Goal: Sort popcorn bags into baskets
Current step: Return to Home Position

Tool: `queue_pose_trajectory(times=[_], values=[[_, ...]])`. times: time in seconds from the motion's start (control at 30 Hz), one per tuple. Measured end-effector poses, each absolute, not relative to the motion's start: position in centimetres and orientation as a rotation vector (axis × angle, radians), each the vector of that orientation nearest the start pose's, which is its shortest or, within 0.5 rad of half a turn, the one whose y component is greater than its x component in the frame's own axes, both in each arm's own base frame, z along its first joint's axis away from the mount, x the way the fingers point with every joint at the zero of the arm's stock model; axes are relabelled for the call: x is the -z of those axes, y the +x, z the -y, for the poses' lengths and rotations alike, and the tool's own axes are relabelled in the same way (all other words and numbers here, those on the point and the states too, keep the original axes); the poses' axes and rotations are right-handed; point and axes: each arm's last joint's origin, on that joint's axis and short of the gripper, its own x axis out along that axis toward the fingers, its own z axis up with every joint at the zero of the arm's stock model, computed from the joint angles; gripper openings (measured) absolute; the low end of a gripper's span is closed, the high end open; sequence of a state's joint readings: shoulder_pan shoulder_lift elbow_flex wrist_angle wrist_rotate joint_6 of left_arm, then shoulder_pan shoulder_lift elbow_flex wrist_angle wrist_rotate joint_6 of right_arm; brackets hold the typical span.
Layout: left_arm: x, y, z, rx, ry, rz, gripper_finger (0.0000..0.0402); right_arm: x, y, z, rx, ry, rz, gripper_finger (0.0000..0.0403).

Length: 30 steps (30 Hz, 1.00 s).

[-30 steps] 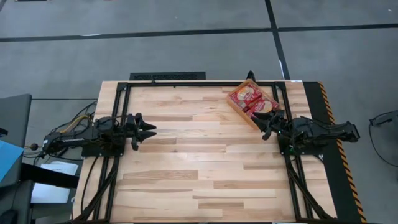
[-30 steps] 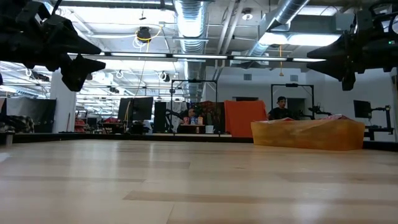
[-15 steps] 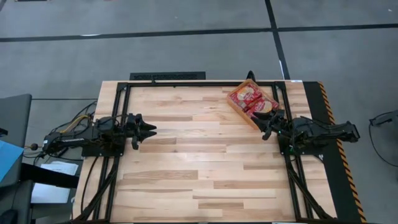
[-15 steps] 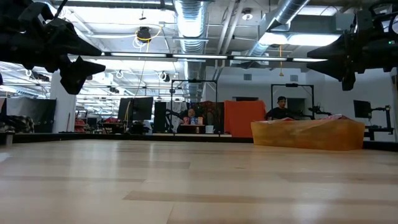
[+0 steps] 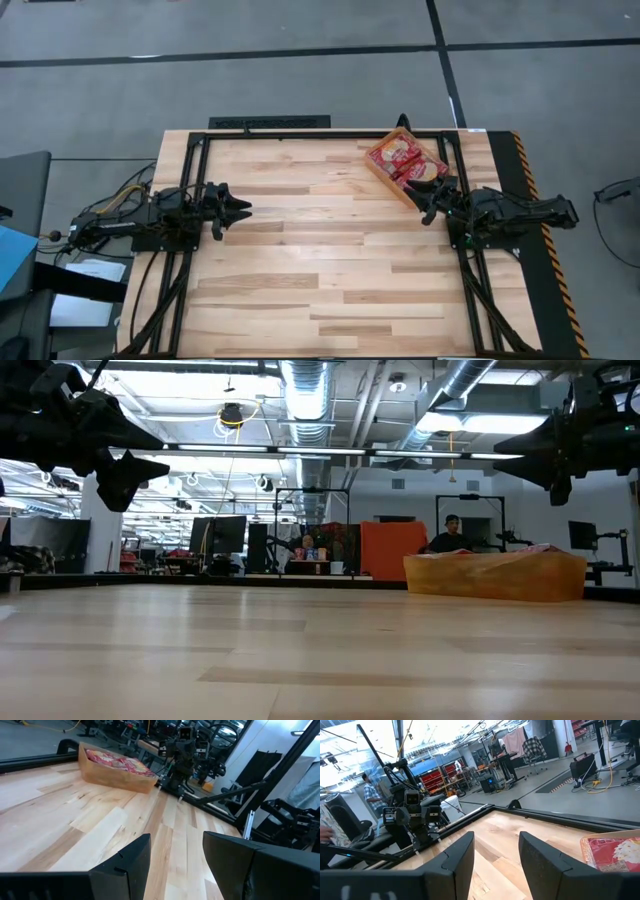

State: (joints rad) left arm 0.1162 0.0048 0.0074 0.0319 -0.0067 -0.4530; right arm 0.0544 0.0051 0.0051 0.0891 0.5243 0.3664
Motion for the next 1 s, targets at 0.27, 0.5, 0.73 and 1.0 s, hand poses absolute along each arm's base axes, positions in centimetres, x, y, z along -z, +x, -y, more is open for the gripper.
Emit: queue_pose_trajectory(times=[0.27,0.5,0.73,1.0], values=[[-16.88,9.68,-1.15,-0.113,-0.450,0.062,0.0169,-17.31,9.41,0.94,0.449,0.385,0.171,0.0189],[-16.87,9.68,-1.15,-0.113,-0.450,0.062,0.0169,-17.32,9.41,0.94,0.449,0.385,0.172,0.0189],[-16.88,9.68,-1.15,-0.113,-0.450,0.062,0.0169,-17.31,9.41,0.94,0.449,0.385,0.172,0.0180],[-16.88,9.68,-1.15,-0.113,-0.450,0.062,0.0169,-17.32,9.41,0.94,0.449,0.385,0.172,0.0182]])
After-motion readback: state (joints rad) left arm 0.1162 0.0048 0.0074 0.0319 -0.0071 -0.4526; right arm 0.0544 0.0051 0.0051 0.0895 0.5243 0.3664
